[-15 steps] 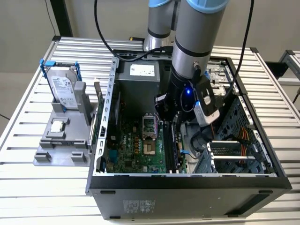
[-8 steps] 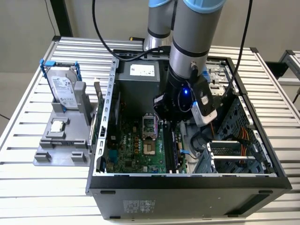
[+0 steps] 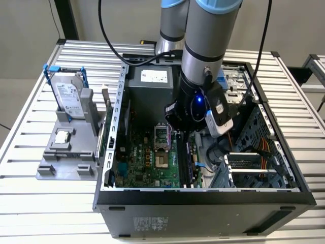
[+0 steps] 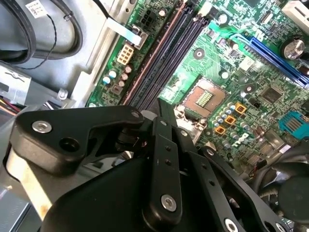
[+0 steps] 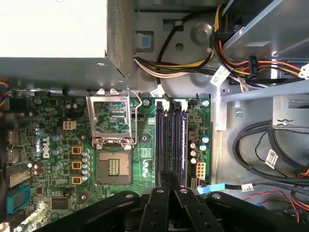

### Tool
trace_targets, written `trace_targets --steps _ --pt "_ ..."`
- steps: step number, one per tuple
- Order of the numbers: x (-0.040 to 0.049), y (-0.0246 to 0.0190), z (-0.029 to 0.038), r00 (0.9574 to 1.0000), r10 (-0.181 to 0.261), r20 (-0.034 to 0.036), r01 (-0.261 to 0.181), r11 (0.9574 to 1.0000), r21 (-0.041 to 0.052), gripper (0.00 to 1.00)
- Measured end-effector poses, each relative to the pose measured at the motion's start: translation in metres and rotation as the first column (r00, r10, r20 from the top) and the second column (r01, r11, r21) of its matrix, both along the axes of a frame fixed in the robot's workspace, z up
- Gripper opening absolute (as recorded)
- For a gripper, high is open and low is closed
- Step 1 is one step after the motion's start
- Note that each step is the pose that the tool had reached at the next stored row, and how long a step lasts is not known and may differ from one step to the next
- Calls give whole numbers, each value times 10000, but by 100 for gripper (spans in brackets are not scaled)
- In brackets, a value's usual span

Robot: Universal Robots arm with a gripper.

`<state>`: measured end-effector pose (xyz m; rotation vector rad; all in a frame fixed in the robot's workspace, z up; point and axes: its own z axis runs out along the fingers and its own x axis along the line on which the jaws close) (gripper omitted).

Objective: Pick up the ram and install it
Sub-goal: 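Insert the ram into the slot, then press down the ram until it locks into place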

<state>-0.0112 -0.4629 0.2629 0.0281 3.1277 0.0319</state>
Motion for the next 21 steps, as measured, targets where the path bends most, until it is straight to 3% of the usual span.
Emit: trace_targets --steps 12,21 --pt "-62 -1 0 10000 0 0 0 10000 0 0" --pt "-53 -1 0 10000 1 -8 -1 10000 0 0"
